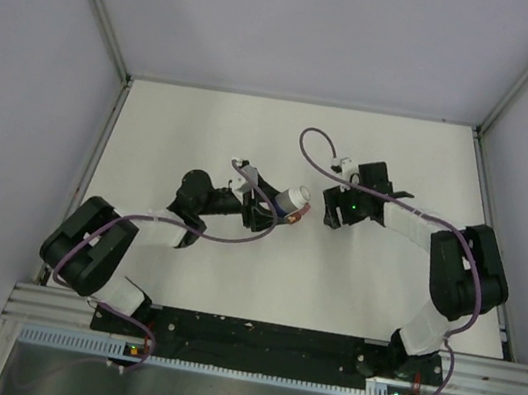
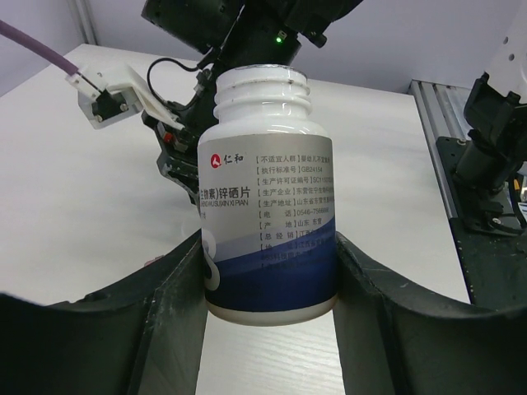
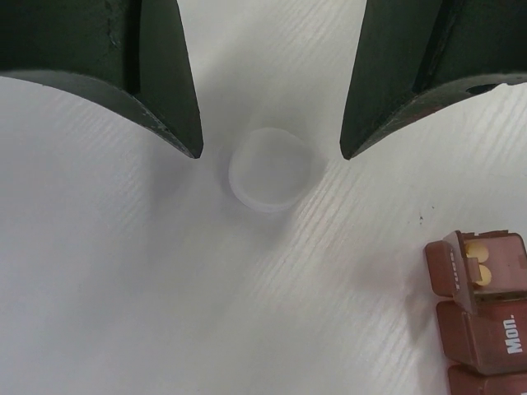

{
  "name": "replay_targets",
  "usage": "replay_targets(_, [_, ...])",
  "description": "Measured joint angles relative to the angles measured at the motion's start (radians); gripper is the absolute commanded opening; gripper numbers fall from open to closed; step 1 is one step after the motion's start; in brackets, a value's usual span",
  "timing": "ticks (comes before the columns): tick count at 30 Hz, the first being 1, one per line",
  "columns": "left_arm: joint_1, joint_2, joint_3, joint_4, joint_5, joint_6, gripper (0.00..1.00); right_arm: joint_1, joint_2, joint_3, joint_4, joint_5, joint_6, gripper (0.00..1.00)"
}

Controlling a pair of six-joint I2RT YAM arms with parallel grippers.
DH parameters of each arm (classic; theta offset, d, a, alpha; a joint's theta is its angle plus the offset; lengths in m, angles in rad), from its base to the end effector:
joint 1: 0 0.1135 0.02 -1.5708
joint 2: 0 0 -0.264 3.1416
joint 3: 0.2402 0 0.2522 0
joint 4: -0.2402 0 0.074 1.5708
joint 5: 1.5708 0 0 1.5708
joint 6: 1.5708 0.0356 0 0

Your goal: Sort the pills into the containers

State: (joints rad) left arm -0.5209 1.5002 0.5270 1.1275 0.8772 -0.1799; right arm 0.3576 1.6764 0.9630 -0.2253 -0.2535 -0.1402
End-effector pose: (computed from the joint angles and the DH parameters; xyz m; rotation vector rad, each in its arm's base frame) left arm 0.2331 -0.1653 0.2230 0.9885 1.2437 -1.1724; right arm 0.3120 0.1261 0.1736 -0.7199 2.4078 0.4072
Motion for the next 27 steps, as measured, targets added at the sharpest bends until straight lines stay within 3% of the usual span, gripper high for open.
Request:
replay_targets(16, [0.001, -0.026, 0.000, -0.101, -0.032, 0.049, 0.00, 0.048, 0.047, 0.004, 0.024, 0.074, -0.021, 0.50])
replay_targets(27, [0.004, -0.041, 0.006, -0.185, -0.037, 0.093, 0.00, 0.060, 0.058, 0.020, 0.024, 0.095, -0.024, 0.16])
